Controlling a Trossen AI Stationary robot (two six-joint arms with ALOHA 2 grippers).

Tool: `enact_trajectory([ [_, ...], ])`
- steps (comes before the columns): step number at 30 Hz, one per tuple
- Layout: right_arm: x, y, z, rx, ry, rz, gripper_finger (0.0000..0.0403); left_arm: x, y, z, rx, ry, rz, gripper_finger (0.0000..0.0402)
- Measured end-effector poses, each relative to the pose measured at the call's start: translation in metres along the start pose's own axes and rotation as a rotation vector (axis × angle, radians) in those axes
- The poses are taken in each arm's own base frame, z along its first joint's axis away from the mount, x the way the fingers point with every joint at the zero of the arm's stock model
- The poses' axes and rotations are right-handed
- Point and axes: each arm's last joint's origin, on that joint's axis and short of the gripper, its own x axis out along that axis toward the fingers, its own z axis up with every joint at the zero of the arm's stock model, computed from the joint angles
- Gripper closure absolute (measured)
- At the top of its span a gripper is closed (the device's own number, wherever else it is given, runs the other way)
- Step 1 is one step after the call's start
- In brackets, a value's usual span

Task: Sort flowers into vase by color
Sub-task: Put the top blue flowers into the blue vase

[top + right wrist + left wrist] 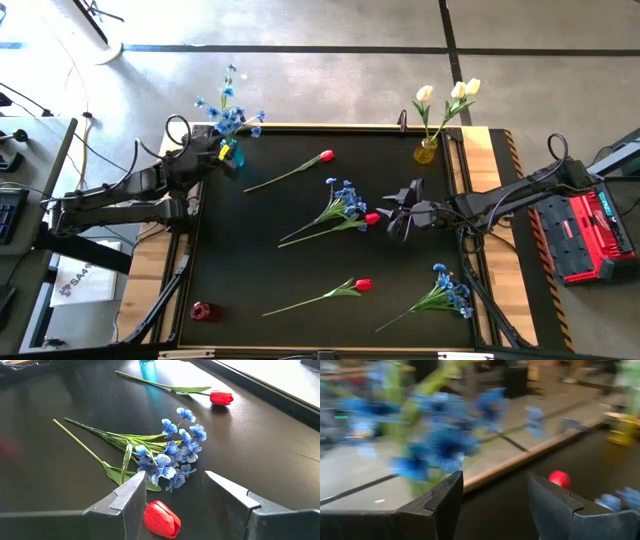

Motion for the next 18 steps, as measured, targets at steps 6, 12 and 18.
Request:
enact_trajectory([
  [6, 0.0, -0.001, 0.0, 0.035, -0.014, -0.027, 0.0217, -0.003, -0.026, -0.004, 0.065, 0.041, -0.32, 0.0223],
  [12, 0.0, -0.001, 0.002, 0.059, -0.038, -0.043, 0.0217, -0.013, -0.057, -0.008, 0.124, 0.041, -0.525, 0.0249],
  [18, 0.0, 0.0, 0.004, 0.087, -0.049, -0.027, 0.0217, -0.022, -0.086, -0.016, 0.178, 0.043, -0.642, 0.0262],
])
